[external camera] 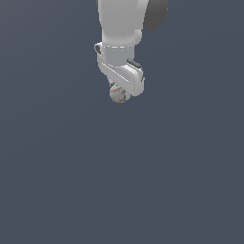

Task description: Pick up the object and move it to a goal position.

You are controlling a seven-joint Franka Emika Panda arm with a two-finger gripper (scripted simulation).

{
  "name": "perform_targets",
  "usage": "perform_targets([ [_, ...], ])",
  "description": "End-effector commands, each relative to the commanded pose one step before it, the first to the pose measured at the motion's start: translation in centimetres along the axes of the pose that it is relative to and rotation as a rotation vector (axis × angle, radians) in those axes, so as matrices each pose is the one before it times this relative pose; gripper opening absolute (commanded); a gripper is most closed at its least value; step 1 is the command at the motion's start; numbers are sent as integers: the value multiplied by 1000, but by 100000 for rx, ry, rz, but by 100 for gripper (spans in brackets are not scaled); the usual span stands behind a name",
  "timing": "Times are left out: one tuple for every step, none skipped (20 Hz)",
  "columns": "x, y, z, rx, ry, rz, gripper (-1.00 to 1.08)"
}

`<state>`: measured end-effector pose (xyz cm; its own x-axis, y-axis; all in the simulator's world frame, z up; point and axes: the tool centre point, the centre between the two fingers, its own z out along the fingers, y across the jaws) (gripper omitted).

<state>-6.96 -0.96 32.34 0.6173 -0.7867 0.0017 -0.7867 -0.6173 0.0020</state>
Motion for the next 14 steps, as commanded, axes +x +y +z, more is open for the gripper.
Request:
perform_targets([
  [-890, -104, -2827, 48, 118, 46, -100],
  [-340, -63, -1066, 0, 0, 0, -100],
  [-338, -66, -1060, 0, 0, 0, -100],
  [-336, -69, -1055, 0, 0, 0, -100],
  [-334, -72, -1051, 0, 0, 0, -100],
  [-332, -76, -1046, 0, 0, 0, -100],
  [-333, -91, -1028, 16, -40, -54, -100],
  [-311, -81, -988, 0, 0, 0, -100],
  [-292, -85, -928, 24, -46, -46, -100],
  [-273, -79, -876, 0, 0, 0, -100],
  [-255, -77, -820, 0, 0, 0, -100],
  [-233, -79, -762, 36, -66, -62, -100],
  [-217, -76, -712, 0, 0, 0, -100],
  [-198, -75, -658, 0, 0, 0, -100],
])
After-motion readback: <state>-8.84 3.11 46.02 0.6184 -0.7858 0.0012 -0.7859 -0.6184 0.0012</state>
